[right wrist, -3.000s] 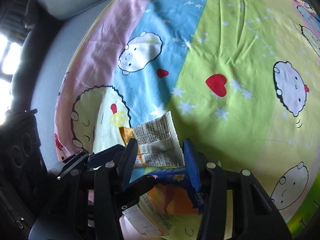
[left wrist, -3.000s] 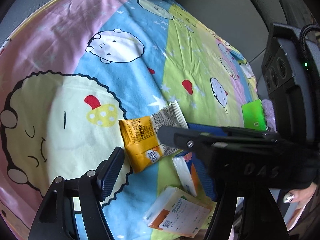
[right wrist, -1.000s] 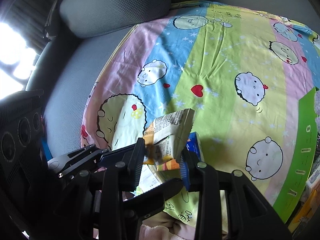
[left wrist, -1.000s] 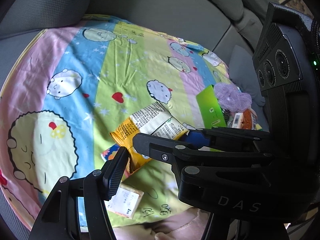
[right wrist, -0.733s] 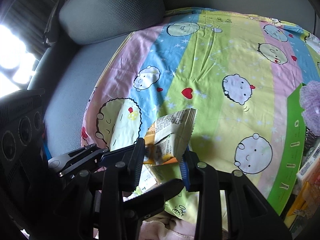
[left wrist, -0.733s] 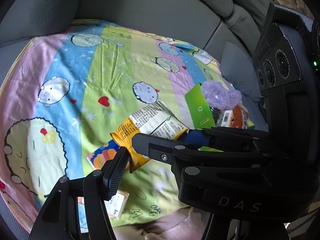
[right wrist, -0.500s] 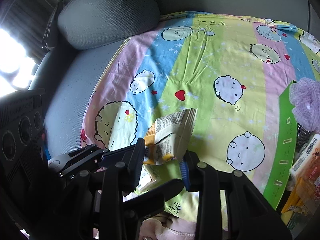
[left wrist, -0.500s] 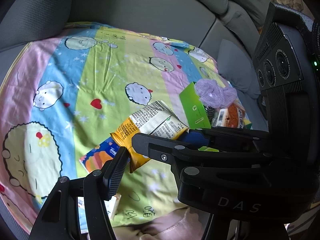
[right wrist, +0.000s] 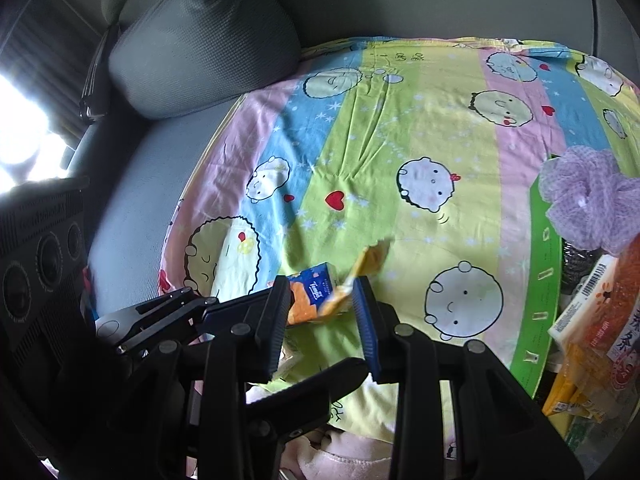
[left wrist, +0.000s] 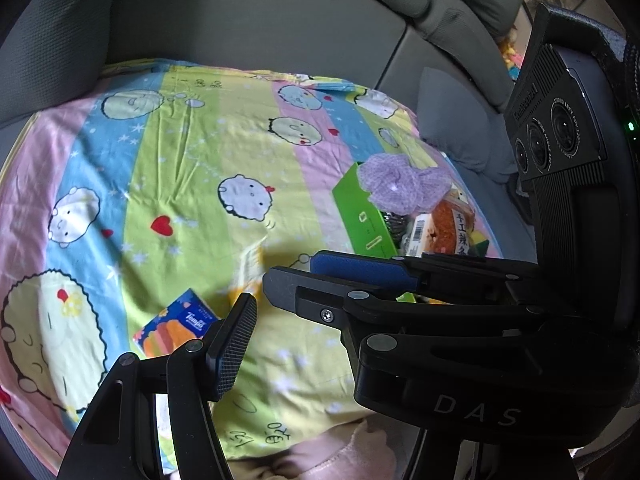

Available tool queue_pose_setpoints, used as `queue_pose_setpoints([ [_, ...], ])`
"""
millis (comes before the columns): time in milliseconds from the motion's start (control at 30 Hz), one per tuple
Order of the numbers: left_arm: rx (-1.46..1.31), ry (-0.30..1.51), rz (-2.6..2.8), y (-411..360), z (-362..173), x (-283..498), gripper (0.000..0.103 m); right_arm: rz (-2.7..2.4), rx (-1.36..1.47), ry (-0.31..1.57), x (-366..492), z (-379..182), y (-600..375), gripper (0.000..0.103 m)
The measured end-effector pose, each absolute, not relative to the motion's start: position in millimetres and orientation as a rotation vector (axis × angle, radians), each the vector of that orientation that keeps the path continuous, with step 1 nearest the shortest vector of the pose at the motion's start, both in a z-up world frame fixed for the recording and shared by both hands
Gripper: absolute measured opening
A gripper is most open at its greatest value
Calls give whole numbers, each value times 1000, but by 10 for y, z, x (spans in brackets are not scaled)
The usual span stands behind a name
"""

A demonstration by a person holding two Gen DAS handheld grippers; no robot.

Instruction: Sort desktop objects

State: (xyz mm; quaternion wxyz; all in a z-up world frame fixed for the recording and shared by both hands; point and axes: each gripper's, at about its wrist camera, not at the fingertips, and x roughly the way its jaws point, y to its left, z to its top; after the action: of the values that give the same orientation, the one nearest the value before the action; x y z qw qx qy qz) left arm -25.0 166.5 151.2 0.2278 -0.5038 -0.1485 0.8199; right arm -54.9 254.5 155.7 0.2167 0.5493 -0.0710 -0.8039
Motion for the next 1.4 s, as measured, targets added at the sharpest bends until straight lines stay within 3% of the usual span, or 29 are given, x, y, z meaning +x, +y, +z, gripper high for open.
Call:
queue_pose_setpoints([
  [233,-1431,-453,2203,1699,1324,-331,63,-2211,1577,-285,-604,1395,2719,33],
  [367,-1499,-397,2245,1715,1125,-424,63,-2200,1662,-391,-726,1130,2857,50],
  [500,-1532,-429,2176,1776,894,-546,63,-2254,1765,-383,-872,862,2930,51],
  [700,-1620,-307,2173,1969,601,-705,63,-2221,1890,-413,-1111,463,2981,51],
  [1000,-1666,-290,2124,2036,327,-889,63,-2190,1894,-418,-1256,266,2934,51],
  [1067,-1651,-273,2121,2056,328,-891,63,-2179,1871,-406,-1252,262,2903,48],
  [1167,-1643,-267,2115,2056,325,-888,60,-2194,1853,-398,-1222,261,2899,35],
  [1400,-1632,-277,2097,2054,361,-842,59,-2187,1822,-401,-1162,288,2887,26],
])
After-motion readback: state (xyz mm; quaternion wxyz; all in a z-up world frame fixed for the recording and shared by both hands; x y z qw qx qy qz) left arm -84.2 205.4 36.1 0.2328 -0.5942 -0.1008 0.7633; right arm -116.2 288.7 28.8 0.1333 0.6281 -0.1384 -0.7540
